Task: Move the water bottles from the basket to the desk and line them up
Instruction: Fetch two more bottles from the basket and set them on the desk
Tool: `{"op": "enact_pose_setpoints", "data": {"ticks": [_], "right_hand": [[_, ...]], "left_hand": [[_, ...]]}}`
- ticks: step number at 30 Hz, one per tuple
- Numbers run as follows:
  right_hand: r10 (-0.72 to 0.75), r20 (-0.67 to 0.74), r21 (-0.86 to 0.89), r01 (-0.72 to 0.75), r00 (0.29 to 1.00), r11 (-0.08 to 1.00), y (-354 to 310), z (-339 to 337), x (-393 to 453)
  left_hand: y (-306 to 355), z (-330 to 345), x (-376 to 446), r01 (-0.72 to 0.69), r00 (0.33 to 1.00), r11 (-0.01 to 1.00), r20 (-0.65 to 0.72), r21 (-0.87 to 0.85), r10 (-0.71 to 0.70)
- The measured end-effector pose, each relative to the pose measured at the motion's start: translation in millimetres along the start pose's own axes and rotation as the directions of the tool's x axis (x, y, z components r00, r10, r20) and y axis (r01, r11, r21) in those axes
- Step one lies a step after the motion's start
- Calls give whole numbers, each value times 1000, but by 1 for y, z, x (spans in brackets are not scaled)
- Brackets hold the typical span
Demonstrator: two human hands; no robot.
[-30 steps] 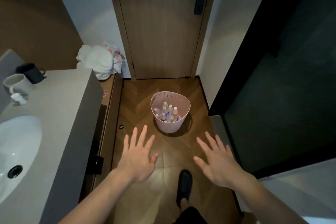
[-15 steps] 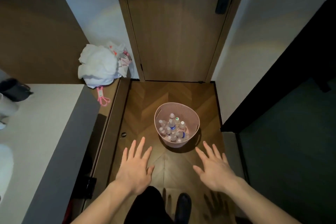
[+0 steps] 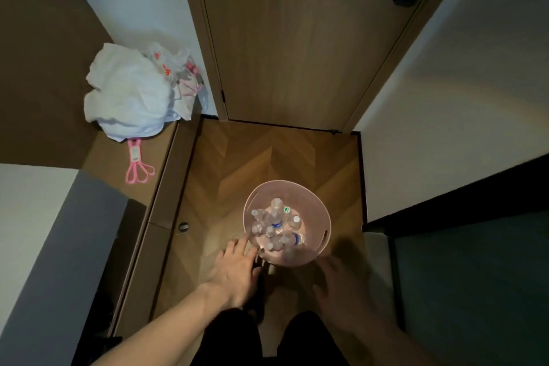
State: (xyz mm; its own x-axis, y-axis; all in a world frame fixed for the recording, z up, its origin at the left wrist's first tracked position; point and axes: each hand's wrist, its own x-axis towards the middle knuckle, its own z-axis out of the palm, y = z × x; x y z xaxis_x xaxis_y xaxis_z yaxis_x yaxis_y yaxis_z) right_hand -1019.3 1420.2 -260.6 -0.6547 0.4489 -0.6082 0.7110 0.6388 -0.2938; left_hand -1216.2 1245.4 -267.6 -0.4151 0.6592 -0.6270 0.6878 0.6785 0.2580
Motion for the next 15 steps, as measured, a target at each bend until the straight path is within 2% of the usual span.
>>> {"op": "enact_pose_setpoints", "data": {"ticks": [5,9,12,15], "right_hand": [[40,115,18,-42,993,999,19,29,99],[48,11,37,-49,999,998,37,82,183],[15,62,20,-16,998,1000,51,106,239],[0,146,35,-5,989,999,68,131,299]], "left_hand": [[-24,33,102,23,995,1000,100,9,-24],[-28,51,177,59,987,996,153,-63,-49],[-38,82,240,72,990,994,128,-81,-62],[-49,114,308,93,984,994,159,-54,-83]]}}
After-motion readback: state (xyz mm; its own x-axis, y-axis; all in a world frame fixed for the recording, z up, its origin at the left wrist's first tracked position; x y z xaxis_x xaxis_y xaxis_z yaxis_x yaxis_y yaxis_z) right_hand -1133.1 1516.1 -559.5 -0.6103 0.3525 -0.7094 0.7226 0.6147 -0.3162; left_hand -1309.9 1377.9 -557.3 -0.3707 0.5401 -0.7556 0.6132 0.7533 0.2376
